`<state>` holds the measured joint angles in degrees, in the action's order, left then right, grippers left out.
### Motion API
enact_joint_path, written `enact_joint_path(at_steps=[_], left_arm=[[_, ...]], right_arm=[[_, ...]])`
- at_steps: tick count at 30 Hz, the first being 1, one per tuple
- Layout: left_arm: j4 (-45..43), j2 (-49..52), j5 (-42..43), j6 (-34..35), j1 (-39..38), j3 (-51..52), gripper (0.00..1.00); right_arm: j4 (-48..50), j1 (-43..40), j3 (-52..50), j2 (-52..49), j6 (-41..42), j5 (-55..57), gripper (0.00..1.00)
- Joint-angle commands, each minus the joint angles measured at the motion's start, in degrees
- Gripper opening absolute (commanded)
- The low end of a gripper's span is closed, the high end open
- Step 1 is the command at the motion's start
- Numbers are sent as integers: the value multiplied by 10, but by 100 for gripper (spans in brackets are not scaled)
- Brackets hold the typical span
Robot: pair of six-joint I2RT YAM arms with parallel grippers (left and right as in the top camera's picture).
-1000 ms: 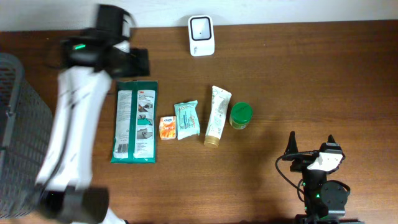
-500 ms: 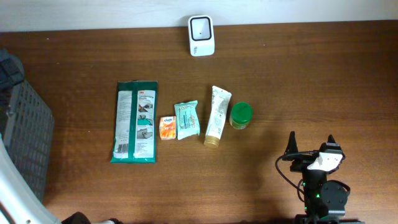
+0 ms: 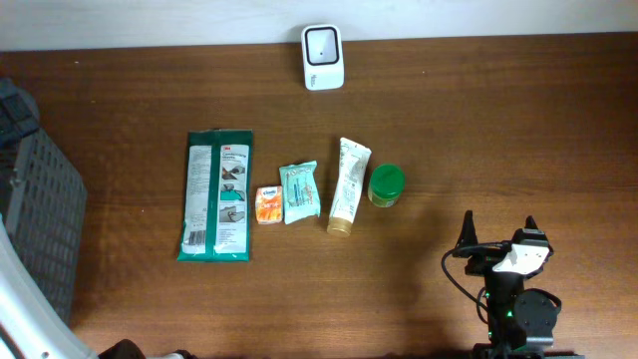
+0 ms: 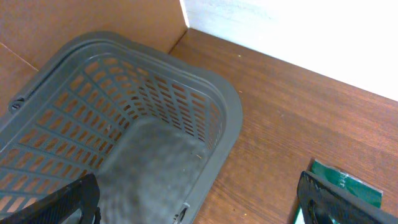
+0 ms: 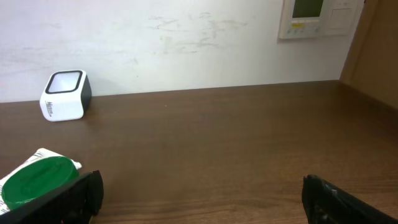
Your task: Scan the item barcode
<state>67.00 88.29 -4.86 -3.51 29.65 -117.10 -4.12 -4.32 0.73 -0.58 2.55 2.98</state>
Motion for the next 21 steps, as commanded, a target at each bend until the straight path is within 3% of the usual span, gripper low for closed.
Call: enact_joint_path(at_steps=[1, 12, 15, 18, 21], left_arm=[[2, 3, 6, -9, 1, 2, 99], [2, 3, 6, -9, 1, 2, 99], [13, 3, 6, -9, 1, 2, 99], [25, 3, 6, -9, 1, 2, 99], [25, 3, 6, -9, 1, 2, 99]], right_arm=[[-2, -2, -4, -1, -2, 3, 98], [-2, -2, -4, -1, -2, -17, 98], [13, -2, 17, -10, 24, -205, 98], [-83, -2, 159, -112, 24, -273, 98], [-256, -2, 398, -318, 22, -304, 98]])
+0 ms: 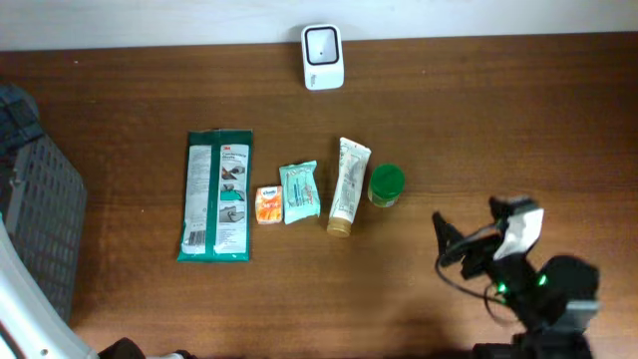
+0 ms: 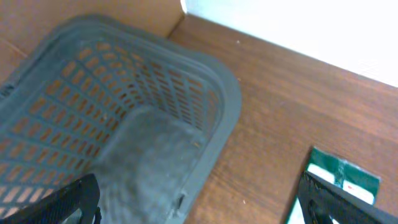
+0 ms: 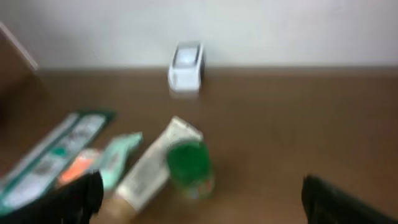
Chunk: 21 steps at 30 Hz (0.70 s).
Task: Scan the item barcode
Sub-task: 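Reach the right gripper down and grasp the green-capped jar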
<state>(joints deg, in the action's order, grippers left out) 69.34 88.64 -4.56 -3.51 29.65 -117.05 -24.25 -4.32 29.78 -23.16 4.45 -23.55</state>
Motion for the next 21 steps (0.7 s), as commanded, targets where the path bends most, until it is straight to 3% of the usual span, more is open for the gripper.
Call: enact_joint_path(at_steps=[1, 6, 8, 12, 16, 21], left_arm=[[2, 0, 3, -9, 1, 1, 99], [2, 0, 3, -9, 1, 1, 99], [2, 0, 3, -9, 1, 1, 99], [2, 0, 3, -9, 1, 1, 99], [2, 0, 3, -9, 1, 1, 99], [2, 0, 3, -9, 1, 1, 99]], right_arm=[[-113, -2, 178, -155, 3, -49, 98], [-401, -1, 500, -448, -37, -48, 98], [-450, 39, 598, -549, -57, -29, 98], [-447, 164, 650, -631, -57, 144, 98], [-420, 185, 650, -716, -61, 111, 98], [-416, 235, 650, -856, -59, 211, 100]])
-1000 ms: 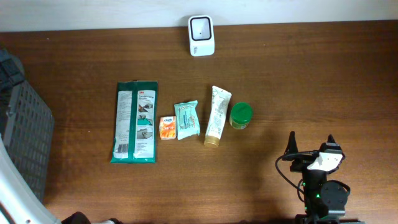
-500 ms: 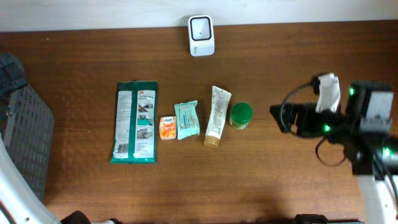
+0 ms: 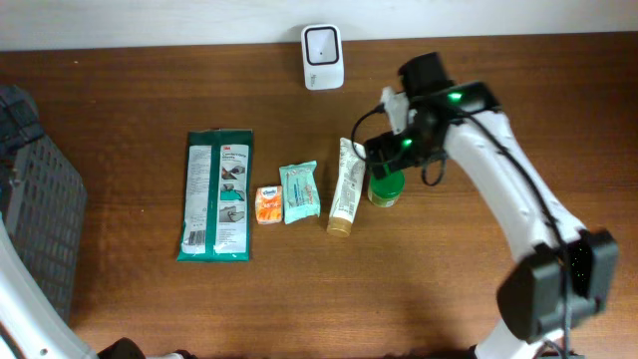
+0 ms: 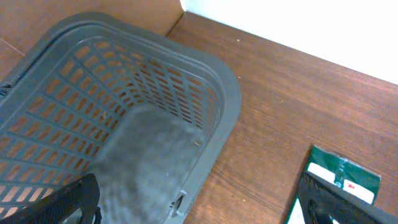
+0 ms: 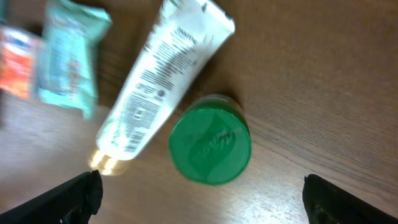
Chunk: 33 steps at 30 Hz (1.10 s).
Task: Scan the item barcode
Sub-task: 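Reach the right gripper down and grasp the green-capped jar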
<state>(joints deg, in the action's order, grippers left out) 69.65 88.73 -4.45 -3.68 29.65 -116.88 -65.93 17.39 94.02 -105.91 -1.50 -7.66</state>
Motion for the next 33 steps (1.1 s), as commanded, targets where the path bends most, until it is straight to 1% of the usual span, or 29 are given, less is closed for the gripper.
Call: enact_joint_path(at_steps=[1, 7, 8, 9, 11, 12, 14, 15, 16, 17, 18, 19, 20, 21, 22, 25, 27, 29, 31, 32, 33], left_arm=[[-1, -1, 2, -7, 1, 0, 99], [-1, -1, 2, -7, 1, 0, 99], [-1, -1, 2, -7, 1, 0, 99], [-1, -1, 2, -7, 1, 0, 99], [-1, -1, 2, -7, 1, 0, 99], [-1, -1, 2, -7, 1, 0, 99], [-1, -1, 2, -7, 1, 0, 99], [-1, -1, 2, -7, 1, 0, 99], [-1, -1, 2, -7, 1, 0, 99], [-1, -1, 2, -7, 1, 0, 99], [-1, -1, 2, -7, 1, 0, 99], [-1, -1, 2, -7, 1, 0, 99], [-1, -1, 2, -7, 1, 0, 99], [-1, -1, 2, -7, 1, 0, 99], [-1, -1, 2, -7, 1, 0, 99], [-1, -1, 2, -7, 1, 0, 99], [-1, -1, 2, -7, 1, 0, 99], [-1, -1, 2, -7, 1, 0, 99], [-1, -1, 2, -7, 1, 0, 99], [-1, -1, 2, -7, 1, 0, 99], [-1, -1, 2, -7, 1, -1, 99]], right_arm=[[2, 18, 8, -40, 0, 54, 100], [11, 18, -3, -104, -2, 54, 100], [12, 18, -5, -109, -5, 54, 97], [17, 18, -10, -110, -6, 54, 88], [18, 18, -12, -116, -6, 54, 75], [17, 18, -12, -118, -6, 54, 73], [19, 18, -12, -118, 6, 56, 65], [18, 17, -11, -117, 28, 56, 62], [17, 15, -8, -113, 54, 56, 62], [12, 12, 2, -104, 100, 58, 61], [6, 10, 11, -93, 152, 58, 60], [-1, 2, 19, -79, 235, 66, 54], [-6, -3, 20, -72, 286, 69, 53], [-7, -20, 20, -66, 370, 69, 51], [-4, -33, 19, -68, 414, 69, 47], [27, -59, 18, -70, 526, 84, 48], [42, -59, 17, -70, 594, 99, 48], [76, -58, 3, -71, 656, 99, 49], [112, -58, -39, -71, 711, 97, 49], [117, -58, -54, -71, 704, 99, 49], [121, -58, -54, -71, 646, 99, 58]])
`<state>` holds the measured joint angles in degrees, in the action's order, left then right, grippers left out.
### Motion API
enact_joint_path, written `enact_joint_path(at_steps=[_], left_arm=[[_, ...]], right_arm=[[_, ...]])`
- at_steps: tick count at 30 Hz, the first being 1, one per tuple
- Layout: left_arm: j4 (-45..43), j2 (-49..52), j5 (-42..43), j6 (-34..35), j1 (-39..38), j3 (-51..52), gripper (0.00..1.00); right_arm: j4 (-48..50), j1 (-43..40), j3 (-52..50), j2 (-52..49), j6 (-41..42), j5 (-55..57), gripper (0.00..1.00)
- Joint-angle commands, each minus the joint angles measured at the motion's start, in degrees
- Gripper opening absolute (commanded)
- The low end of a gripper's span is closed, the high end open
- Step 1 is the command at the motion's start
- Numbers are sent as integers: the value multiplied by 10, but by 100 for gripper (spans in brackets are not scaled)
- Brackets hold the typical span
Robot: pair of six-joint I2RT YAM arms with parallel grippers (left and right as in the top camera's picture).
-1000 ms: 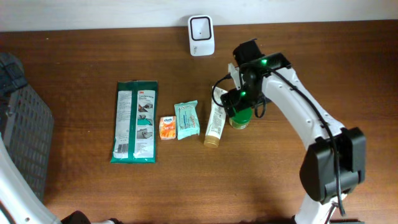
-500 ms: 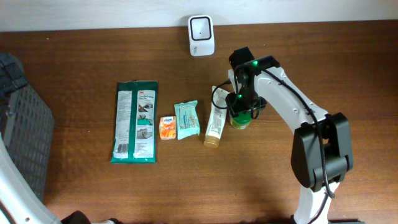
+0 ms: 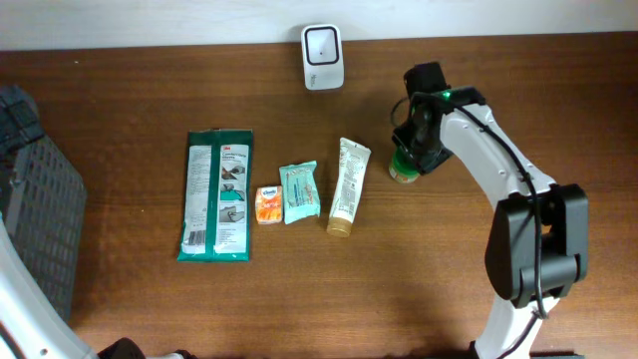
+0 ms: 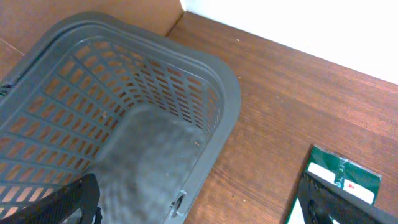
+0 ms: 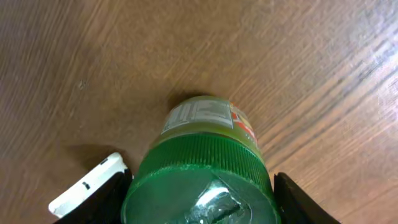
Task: Scan the item barcode
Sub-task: 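Reach the right gripper down and grasp the green-capped jar, then lift the jar and hold it up to the white scanner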
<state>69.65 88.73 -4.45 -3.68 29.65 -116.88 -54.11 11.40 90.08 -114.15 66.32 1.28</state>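
Observation:
The green-lidded jar (image 3: 403, 170) is right of the row of items, a short way from the white tube (image 3: 348, 185). My right gripper (image 3: 412, 150) is shut on its lid. In the right wrist view the green jar (image 5: 199, 180) fills the gap between the fingers (image 5: 102, 199), with its label side facing the table. The white barcode scanner (image 3: 322, 45) stands at the table's far edge, left of the jar. My left gripper (image 4: 199, 214) is open above the grey basket (image 4: 124, 106), holding nothing.
A green wipes pack (image 3: 217, 194), an orange packet (image 3: 268, 204) and a teal packet (image 3: 299, 191) lie in a row left of the tube. The grey basket (image 3: 40, 229) stands at the table's left edge. A white corner (image 5: 87, 186) shows beside the jar.
My right gripper was open above the jar, which stood next to the tube. Now it is shut on the lid, and the jar sits a little to the right and farther back. The left arm has not moved.
My right gripper was open at the table's front right, facing the scanner. Then it had turned toward the row of items. Then it hung open over the green jar. Now it holds the jar away from the tube. The left gripper stayed open over the basket.

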Motion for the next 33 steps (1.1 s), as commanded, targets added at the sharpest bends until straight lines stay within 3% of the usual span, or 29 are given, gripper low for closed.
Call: enact_joint_path(at_steps=[1, 2, 3, 5, 6, 8, 10, 14, 20, 21, 27, 29, 31, 33], left_arm=[[-1, -1, 2, -7, 1, 0, 99], [-1, -1, 2, -7, 1, 0, 99], [-1, -1, 2, -7, 1, 0, 99], [-1, -1, 2, -7, 1, 0, 99], [-1, -1, 2, -7, 1, 0, 99], [-1, -1, 2, -7, 1, 0, 99], [-1, -1, 2, -7, 1, 0, 99], [-1, -1, 2, -7, 1, 0, 99], [-1, -1, 2, -7, 1, 0, 99], [-1, -1, 2, -7, 1, 0, 99], [-1, -1, 2, -7, 1, 0, 99], [-1, -1, 2, -7, 1, 0, 99], [-1, -1, 2, -7, 1, 0, 99], [-1, -1, 2, -7, 1, 0, 99]], right_arm=[[4, 2, -6, 13, -123, 7, 83], [-5, 2, 9, 13, -202, 5, 96], [-27, 1, 33, 13, -267, 6, 100], [-74, 2, 97, 13, -404, 7, 99], [-109, 2, 141, 13, -554, -5, 98], [-134, 2, 142, 11, -725, -35, 98], [-134, 2, 112, 0, -804, -55, 98], [-119, 2, 103, -34, -857, -61, 98], [-101, 1, 103, -85, -854, -36, 98], [-102, 1, 103, -85, -847, -34, 88], [-149, 1, 148, -83, -640, 8, 64], [-200, 2, 203, -83, -556, 2, 62], [-240, 2, 253, -82, -513, -46, 53], [-231, 2, 247, -83, -422, -70, 52]])
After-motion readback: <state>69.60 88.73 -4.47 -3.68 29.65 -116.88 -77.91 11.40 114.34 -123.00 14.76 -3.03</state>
